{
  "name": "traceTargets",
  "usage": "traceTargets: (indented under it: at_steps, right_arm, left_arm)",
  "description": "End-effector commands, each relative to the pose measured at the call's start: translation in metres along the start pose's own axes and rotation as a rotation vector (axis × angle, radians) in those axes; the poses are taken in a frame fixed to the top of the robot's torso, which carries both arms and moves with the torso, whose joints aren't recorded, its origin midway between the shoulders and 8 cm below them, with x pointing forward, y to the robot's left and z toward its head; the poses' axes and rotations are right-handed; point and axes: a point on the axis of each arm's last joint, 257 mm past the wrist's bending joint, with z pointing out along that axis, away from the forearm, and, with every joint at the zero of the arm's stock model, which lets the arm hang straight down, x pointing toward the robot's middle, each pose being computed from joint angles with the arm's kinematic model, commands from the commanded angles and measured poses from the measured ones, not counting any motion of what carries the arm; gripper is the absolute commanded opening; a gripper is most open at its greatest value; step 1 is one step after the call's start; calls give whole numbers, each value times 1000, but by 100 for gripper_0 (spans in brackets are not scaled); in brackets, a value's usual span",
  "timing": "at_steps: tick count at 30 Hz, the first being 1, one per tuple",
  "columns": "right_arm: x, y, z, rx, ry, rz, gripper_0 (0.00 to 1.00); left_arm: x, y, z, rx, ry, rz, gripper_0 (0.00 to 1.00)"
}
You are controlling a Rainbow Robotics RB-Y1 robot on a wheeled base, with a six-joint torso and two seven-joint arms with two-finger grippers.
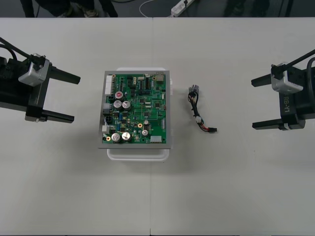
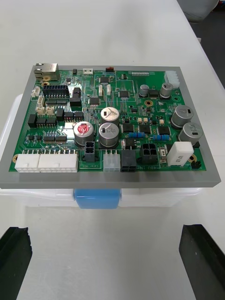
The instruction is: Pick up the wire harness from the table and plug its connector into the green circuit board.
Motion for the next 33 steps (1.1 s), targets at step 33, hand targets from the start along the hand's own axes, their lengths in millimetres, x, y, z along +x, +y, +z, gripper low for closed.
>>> traceTargets:
  at_steps: [33]
  right_arm:
    - [-4, 0, -5, 18, -2, 29, 100]
  left_arm:
    - [-3, -20, -9, 65, -3, -102, 92]
